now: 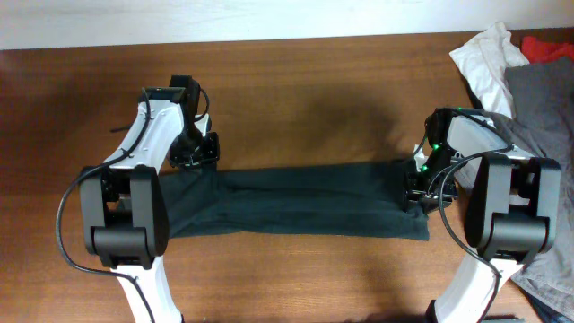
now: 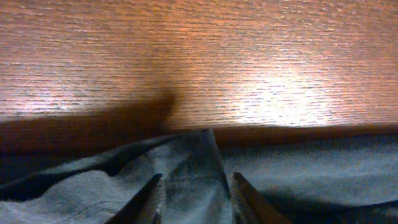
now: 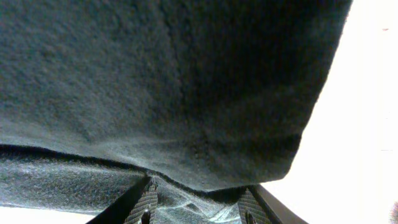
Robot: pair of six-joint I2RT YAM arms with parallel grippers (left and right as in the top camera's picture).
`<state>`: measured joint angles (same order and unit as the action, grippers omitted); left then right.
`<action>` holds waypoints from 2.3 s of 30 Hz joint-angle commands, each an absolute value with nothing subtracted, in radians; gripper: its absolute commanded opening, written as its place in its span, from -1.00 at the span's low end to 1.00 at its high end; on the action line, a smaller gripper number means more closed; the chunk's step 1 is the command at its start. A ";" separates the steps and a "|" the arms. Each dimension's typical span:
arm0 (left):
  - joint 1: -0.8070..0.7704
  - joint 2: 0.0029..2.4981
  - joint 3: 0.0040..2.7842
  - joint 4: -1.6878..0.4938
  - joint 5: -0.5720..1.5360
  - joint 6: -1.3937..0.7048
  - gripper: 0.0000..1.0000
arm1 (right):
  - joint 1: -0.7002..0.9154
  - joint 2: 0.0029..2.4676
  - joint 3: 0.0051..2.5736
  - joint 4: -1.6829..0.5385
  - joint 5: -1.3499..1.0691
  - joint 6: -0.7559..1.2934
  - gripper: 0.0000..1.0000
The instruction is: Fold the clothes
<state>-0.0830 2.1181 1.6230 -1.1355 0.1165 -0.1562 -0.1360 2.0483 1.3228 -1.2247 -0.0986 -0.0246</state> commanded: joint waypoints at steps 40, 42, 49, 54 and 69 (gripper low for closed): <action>-0.110 2.133 1.658 -1.167 0.097 -0.163 -0.94 | -0.130 2.035 1.305 -1.222 -0.102 -0.018 -0.05; -0.115 2.127 1.710 -1.220 0.105 -0.155 -0.95 | -0.130 2.035 1.305 -1.222 -0.102 -0.018 -0.05; -0.206 2.083 1.851 -1.322 0.178 -0.017 -0.95 | -0.130 2.035 1.305 -1.217 -0.101 -0.019 -0.05; -0.311 2.075 1.846 -1.355 0.177 0.075 -0.95 | -0.130 2.035 1.305 -1.218 -0.101 -0.019 -0.05; -0.425 2.075 1.654 -1.446 0.157 0.104 -0.95 | -0.130 2.035 1.305 -1.218 -0.101 -0.019 -0.05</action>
<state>-0.4221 2.1017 1.7008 -1.4334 0.1524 0.0792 -0.1360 2.0483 1.3228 -1.2247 -0.0990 -0.0254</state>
